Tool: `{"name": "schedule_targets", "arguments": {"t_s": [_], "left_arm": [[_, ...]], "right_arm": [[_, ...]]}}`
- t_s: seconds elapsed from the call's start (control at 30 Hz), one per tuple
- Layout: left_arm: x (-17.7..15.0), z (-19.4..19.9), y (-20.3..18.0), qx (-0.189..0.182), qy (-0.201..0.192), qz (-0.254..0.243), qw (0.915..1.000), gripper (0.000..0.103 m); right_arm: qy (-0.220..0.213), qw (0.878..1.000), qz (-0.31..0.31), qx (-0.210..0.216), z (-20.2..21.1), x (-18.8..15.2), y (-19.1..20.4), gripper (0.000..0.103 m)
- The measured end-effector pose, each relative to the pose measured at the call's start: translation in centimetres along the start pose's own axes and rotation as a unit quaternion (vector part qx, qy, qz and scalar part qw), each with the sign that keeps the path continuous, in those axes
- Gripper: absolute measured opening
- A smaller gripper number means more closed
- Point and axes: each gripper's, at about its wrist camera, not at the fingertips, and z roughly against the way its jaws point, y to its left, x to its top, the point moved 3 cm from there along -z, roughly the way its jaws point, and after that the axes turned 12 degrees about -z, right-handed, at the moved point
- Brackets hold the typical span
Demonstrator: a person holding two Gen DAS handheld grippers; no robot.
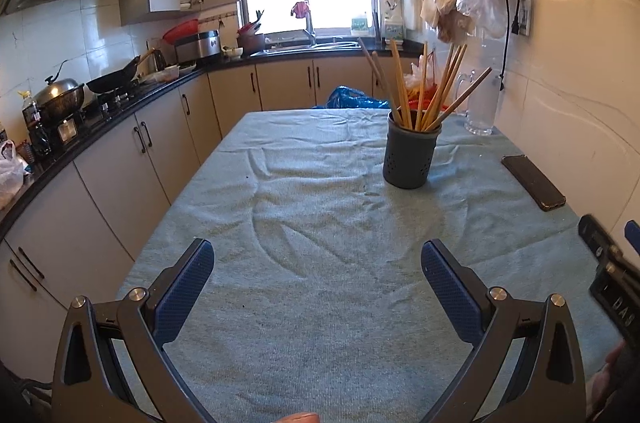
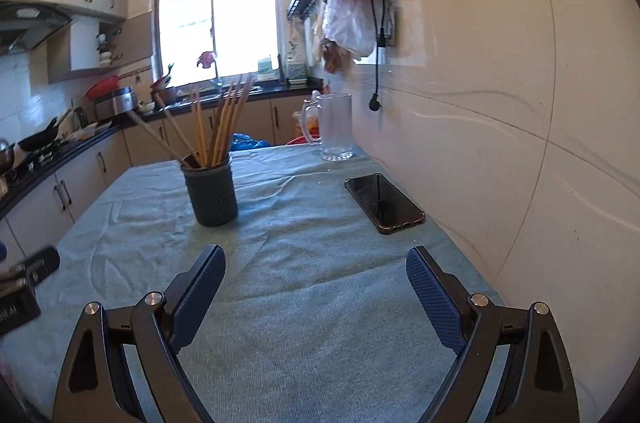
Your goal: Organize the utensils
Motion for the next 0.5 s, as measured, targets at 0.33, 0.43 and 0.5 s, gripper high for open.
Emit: {"name": "schedule_targets", "arguments": {"t_s": [0.33,0.43,0.5], "left_arm": [[0.3,-2.0,0.4,0.000,0.010,0.010,0.9999,0.103],[0.6,-2.4,0.6,-0.004,0.010,0.015,0.9998,0.103],[0.7,-2.5,0.6,-0.006,0.007,0.017,0.9998,0.103]], "right_arm": [[-0.009,1.000,-0.009,-0.022,-1.6,0.4,-0.3,0.095],[-0.015,1.000,0.004,-0.025,-1.9,0.4,0.1,0.095],[-0.024,0.999,0.012,-0.027,-1.9,0.6,0.2,0.095]]}}
